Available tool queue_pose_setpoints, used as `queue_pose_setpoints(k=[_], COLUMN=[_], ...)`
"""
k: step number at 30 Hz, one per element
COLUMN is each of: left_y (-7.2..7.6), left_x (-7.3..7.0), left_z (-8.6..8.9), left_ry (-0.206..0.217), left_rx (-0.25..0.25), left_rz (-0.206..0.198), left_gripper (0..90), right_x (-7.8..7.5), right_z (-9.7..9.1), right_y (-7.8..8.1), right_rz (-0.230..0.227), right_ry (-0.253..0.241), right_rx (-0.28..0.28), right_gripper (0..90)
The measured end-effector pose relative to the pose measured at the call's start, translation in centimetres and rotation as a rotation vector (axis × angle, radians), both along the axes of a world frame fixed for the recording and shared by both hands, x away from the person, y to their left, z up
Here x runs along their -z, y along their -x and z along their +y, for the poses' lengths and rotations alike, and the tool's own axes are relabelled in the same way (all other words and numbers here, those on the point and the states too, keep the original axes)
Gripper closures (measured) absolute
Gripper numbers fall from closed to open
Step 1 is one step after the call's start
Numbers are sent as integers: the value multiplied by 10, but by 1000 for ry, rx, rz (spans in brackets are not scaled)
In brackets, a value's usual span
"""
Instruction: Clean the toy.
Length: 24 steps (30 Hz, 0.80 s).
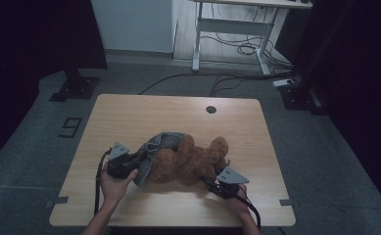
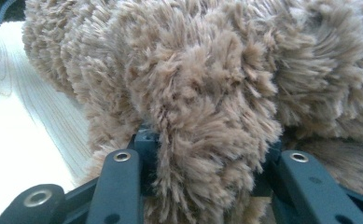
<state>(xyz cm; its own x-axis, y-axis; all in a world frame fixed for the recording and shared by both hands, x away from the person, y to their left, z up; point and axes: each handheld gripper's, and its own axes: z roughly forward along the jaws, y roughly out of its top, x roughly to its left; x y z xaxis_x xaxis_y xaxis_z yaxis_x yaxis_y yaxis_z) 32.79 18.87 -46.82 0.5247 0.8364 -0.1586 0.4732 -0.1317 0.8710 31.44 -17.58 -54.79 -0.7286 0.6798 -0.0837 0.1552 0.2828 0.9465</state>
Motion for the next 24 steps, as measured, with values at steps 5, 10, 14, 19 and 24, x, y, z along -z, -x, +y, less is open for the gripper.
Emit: queue_pose_setpoints(k=[5,10,14,19,24], left_y=[-2,-22,-31,-21,-14], left_x=[-22,-32,-17,-1,3], left_z=[-24,-60,-79,-75,-69], left_ry=[-37,-74,-109,-79,-46], left_rx=[34,85,126,135,143], left_rz=[-57,-38,22,23,21], left_gripper=[827,824,823,828,830], right_x=[0,0,-1,-6,-22], right_z=[0,1,0,-3,-13], right_y=[0,1,3,8,17], right_rz=[-5,-22,-26,-5,-2], right_ry=[5,28,42,34,-24], right_rx=[-1,0,-3,-1,2], right_gripper=[575,573,535,354,267])
